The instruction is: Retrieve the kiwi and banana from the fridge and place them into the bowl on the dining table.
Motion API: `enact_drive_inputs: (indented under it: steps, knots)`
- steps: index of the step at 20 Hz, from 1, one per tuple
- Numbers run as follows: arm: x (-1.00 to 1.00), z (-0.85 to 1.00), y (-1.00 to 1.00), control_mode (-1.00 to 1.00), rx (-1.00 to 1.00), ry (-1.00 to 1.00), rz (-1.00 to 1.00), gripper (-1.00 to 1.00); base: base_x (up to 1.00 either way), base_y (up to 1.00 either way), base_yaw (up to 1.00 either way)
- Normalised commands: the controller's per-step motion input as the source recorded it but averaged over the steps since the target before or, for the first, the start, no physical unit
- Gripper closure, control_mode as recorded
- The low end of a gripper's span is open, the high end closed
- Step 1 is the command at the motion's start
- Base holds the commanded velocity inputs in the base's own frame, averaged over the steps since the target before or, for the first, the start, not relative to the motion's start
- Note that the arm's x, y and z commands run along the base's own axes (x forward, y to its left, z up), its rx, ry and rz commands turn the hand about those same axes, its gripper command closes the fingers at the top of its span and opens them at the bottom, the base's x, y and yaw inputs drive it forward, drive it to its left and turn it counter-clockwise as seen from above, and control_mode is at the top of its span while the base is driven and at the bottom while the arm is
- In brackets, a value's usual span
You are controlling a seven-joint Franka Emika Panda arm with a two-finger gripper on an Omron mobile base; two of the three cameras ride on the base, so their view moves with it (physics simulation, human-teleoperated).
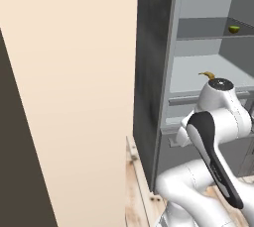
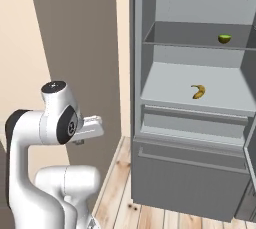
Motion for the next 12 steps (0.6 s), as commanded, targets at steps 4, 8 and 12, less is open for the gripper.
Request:
enact_drive_inputs:
  steps: [4,8,12]
  knots:
    - [0.0,0.0,0.0,1.0,0.0,0.0,0.0,1.0,-0.03,-0.54,0.0]
    - [0.0,0.0,0.0,1.0,0.0,0.0,0.0,1.0,-0.01,-0.87,-0.09]
    - [0.0,0.0,0.0,1.0,0.0,0.0,0.0,1.0,0.0,-0.75,-0.18]
